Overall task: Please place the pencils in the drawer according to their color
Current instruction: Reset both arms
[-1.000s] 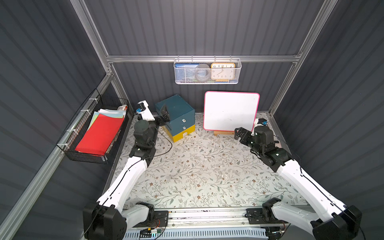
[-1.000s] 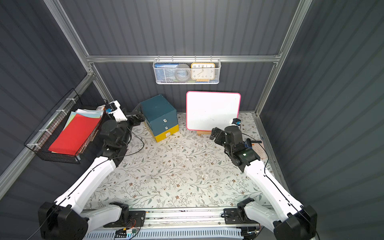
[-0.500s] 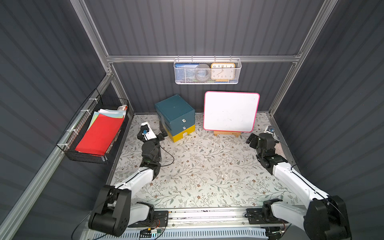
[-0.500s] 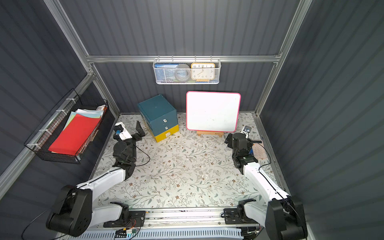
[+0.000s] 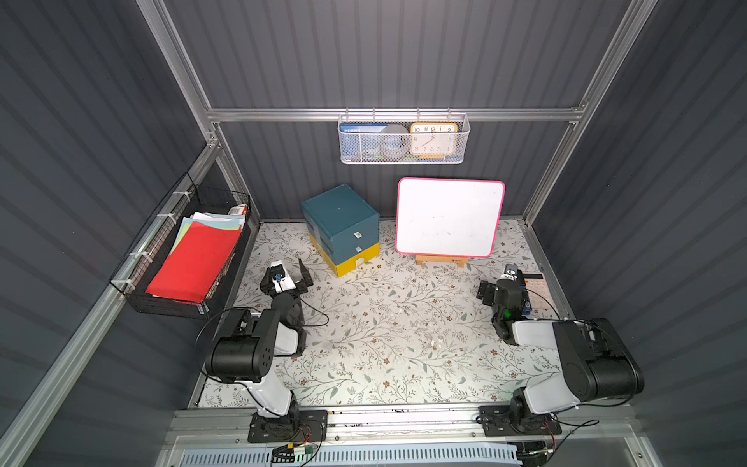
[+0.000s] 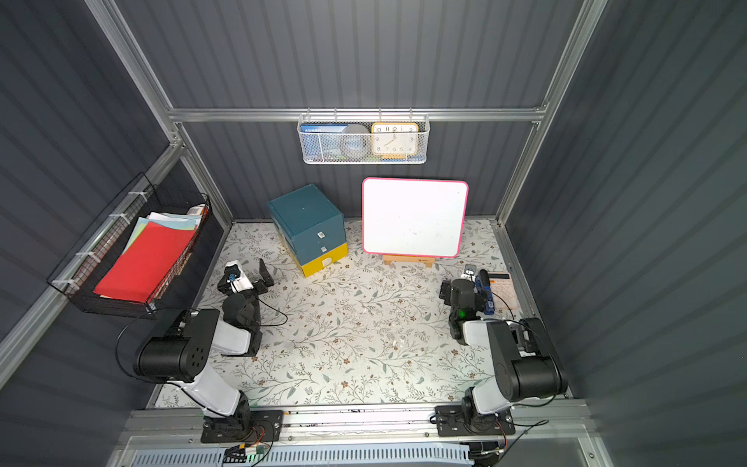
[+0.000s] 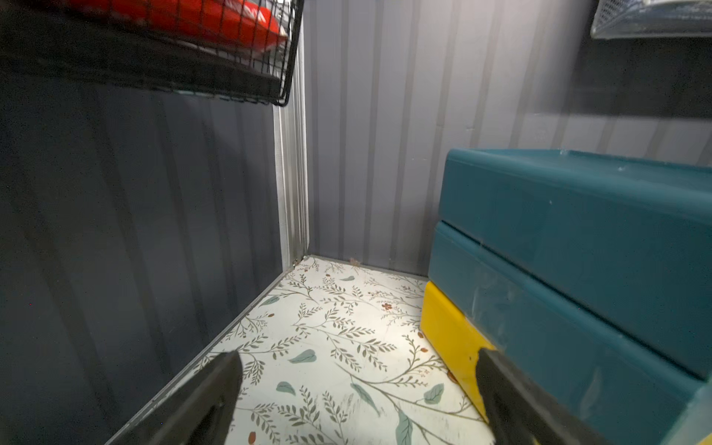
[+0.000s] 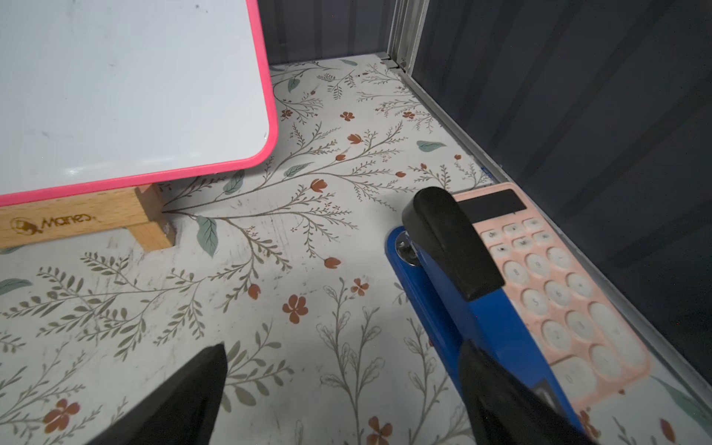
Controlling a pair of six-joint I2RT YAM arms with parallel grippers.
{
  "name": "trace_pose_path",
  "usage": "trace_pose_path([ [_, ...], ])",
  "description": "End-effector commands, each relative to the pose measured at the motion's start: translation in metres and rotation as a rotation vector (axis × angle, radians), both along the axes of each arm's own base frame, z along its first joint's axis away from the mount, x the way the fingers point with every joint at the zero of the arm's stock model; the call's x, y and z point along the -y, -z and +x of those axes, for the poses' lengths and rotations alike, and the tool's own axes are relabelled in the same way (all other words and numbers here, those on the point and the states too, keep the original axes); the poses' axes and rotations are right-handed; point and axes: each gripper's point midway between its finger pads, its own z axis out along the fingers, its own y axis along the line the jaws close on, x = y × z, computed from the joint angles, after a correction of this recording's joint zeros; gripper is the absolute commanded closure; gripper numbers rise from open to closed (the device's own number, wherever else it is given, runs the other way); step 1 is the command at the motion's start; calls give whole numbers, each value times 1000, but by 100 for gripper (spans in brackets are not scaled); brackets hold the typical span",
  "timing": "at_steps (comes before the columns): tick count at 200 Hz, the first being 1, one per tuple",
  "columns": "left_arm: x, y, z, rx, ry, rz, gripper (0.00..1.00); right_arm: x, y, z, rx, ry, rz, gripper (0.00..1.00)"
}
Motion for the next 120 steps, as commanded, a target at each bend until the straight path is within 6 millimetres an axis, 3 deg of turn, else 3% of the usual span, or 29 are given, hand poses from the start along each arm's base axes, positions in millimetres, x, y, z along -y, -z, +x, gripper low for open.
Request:
trace_pose_path([
  [1, 27, -57, 0, 215, 152, 55, 0, -8, -22, 16, 149, -88, 22, 1],
  [12, 26, -49, 10, 167, 174, 45, 0, -5, -20, 15, 122, -84, 53, 1],
  [35, 31, -50, 8, 175, 217, 63, 0, -5, -19, 15, 97, -83, 58, 1],
  [54, -3, -40, 33, 105, 116, -48, 0, -6, -22, 15, 132, -91, 51, 1],
  [120, -7, -38, 32, 103, 103, -45, 0, -6, -22, 14, 145, -93, 48, 1],
])
